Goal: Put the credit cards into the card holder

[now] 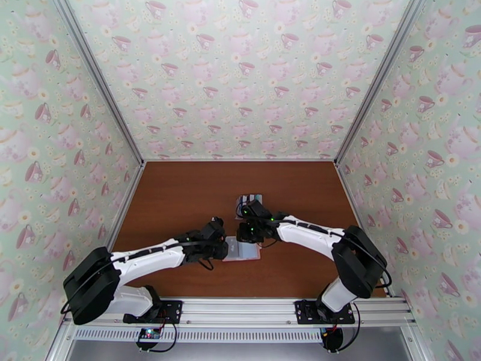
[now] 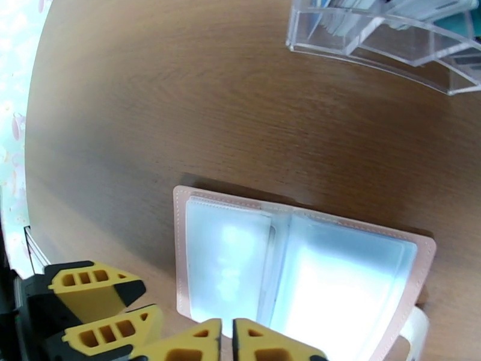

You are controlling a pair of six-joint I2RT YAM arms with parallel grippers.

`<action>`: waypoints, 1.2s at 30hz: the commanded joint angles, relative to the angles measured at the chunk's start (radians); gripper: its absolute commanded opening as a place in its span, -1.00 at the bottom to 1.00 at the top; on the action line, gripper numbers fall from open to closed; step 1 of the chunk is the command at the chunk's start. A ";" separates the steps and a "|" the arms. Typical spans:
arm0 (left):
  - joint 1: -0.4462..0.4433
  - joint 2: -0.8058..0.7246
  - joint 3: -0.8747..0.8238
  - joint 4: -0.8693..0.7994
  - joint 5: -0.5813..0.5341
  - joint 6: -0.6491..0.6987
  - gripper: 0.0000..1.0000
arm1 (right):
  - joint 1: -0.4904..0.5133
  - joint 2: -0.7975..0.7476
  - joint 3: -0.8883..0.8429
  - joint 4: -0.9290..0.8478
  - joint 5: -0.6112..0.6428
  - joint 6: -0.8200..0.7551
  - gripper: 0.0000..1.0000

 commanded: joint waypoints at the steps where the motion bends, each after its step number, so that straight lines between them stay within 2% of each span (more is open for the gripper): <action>1: 0.010 0.009 0.027 -0.039 -0.039 0.018 -0.37 | 0.014 0.026 -0.011 0.030 -0.026 0.010 -0.79; 7: 0.046 0.022 0.029 -0.016 -0.022 0.033 -0.37 | 0.025 0.065 -0.009 0.049 -0.033 0.015 -0.80; 15: 0.096 0.049 0.106 -0.013 0.003 0.082 -0.26 | 0.031 0.106 -0.007 0.062 -0.032 0.021 -0.77; 18: 0.118 0.079 0.148 0.002 0.022 0.099 -0.15 | 0.032 0.088 0.012 0.050 -0.024 0.012 -0.65; 20: 0.135 0.109 0.182 0.014 0.041 0.108 -0.11 | 0.031 0.068 0.043 0.008 0.006 -0.008 -0.52; 22: 0.151 0.139 0.216 0.024 0.059 0.113 -0.10 | 0.030 0.051 0.073 -0.038 0.035 -0.028 -0.47; 28: 0.191 0.213 0.326 0.032 0.098 0.121 -0.06 | 0.002 0.011 0.144 -0.143 0.095 -0.080 -0.38; 36: 0.223 0.312 0.439 0.045 0.160 0.119 -0.01 | -0.100 -0.057 0.204 -0.242 0.161 -0.137 -0.27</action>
